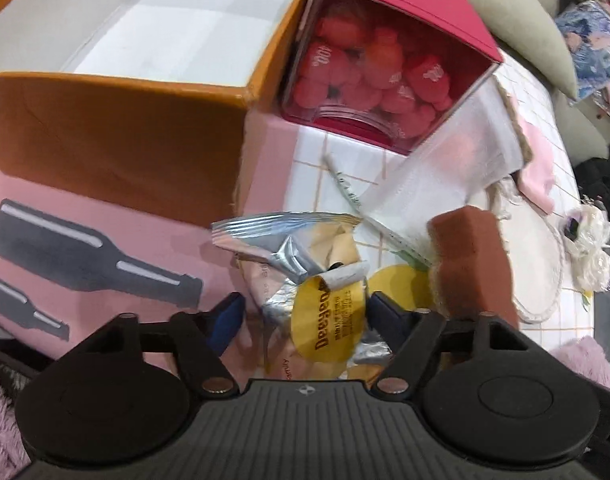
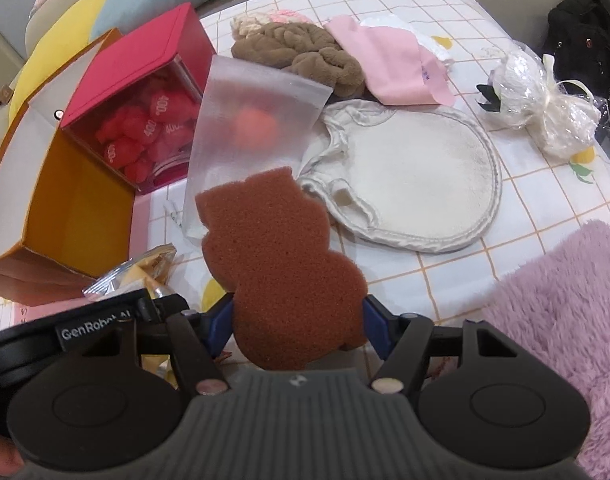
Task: Organize soft objects
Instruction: 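Lift the snack packet with the left tool while the right tool carries the sponge over the box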
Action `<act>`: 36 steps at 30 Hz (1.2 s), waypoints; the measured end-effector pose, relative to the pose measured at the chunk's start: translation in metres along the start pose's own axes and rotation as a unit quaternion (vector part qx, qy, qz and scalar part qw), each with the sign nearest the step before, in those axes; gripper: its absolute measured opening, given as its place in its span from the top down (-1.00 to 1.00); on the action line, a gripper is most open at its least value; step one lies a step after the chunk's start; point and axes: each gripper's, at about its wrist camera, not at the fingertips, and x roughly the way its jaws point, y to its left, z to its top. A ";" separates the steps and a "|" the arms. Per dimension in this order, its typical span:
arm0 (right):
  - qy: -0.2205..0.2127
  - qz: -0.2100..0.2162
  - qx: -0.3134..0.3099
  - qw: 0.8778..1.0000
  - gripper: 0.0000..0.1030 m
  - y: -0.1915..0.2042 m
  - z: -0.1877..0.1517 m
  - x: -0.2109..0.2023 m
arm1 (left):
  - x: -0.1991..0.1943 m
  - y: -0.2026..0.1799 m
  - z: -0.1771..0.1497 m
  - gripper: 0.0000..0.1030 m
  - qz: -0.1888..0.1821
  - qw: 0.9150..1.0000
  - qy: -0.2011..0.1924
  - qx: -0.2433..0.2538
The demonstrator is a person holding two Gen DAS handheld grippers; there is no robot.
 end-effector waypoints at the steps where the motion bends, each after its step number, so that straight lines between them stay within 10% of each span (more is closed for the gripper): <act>1: 0.001 -0.001 -0.001 1.000 -0.28 0.000 0.000 0.000 | -0.001 -0.001 0.000 -0.31 -0.002 1.000 0.000 0.006; 17: -0.042 -0.017 -0.036 0.998 -0.27 0.012 -0.002 -0.022 | -0.065 0.028 0.002 0.06 -0.097 0.994 -0.015 0.042; 27: -0.108 0.011 -0.031 0.994 -0.26 0.025 0.007 -0.089 | -0.152 0.051 0.014 0.07 -0.186 0.975 -0.111 0.050; 36: -0.119 0.108 -0.049 0.986 -0.26 0.103 0.047 -0.114 | -0.189 0.080 0.060 0.07 -0.153 0.969 -0.182 0.064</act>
